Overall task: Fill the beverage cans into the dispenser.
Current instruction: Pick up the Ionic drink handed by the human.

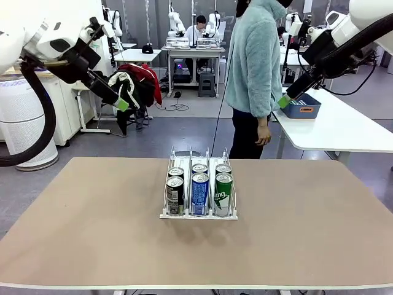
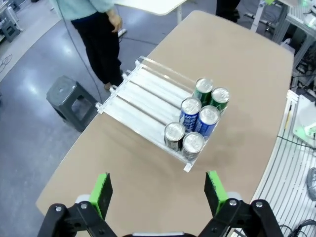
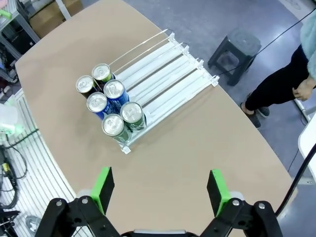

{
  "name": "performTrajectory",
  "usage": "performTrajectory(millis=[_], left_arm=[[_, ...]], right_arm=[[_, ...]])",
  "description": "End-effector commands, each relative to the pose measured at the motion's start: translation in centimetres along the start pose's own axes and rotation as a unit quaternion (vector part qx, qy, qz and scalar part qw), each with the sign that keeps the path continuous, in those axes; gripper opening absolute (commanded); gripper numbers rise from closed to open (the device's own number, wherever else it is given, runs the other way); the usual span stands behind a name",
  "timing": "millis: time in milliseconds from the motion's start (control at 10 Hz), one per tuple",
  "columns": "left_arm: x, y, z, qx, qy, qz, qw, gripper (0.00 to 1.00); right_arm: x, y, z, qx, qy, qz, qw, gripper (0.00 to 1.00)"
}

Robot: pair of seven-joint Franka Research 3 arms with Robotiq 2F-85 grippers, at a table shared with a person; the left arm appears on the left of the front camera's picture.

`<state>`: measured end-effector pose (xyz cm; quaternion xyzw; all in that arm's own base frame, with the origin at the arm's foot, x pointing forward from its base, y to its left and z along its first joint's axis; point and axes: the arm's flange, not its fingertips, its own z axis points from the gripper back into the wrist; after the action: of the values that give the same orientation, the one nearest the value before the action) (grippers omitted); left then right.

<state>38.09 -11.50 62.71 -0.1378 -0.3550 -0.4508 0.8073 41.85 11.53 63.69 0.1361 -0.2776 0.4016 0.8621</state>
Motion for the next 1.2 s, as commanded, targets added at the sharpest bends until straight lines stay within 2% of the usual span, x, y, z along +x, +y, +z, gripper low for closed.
performTrajectory(millis=[0, 100, 400, 600, 900, 1100], left_arm=[[2.0, 1.8, 2.9, -0.059, -0.036, -0.002, 0.998, 1.00], [3.0, 2.5, 4.5, -0.064, -0.035, -0.007, 0.997, 1.00], [5.9, 3.9, 7.8, -0.041, -0.031, -0.026, 0.998, 1.00], [7.4, 4.8, 9.2, -0.033, -0.035, -0.030, 0.998, 1.00], [8.0, 5.1, 9.3, -0.025, -0.052, -0.032, 0.998, 1.00], [8.2, 4.8, 9.6, -0.016, -0.035, -0.021, 0.999, 1.00]], right_arm=[[2.8, -2.2, 2.7, 0.018, -0.016, -0.013, 1.000, 1.00], [4.4, -2.9, 4.4, 0.031, -0.028, -0.031, 0.999, 1.00], [7.6, -4.2, 9.4, 0.010, -0.041, -0.030, 0.999, 1.00], [9.3, -5.2, 12.7, -0.020, -0.071, -0.037, 0.997, 1.00], [9.3, -6.1, 13.6, -0.028, -0.086, -0.037, 0.995, 1.00], [9.3, -5.6, 14.5, -0.037, -0.081, -0.027, 0.996, 1.00]])
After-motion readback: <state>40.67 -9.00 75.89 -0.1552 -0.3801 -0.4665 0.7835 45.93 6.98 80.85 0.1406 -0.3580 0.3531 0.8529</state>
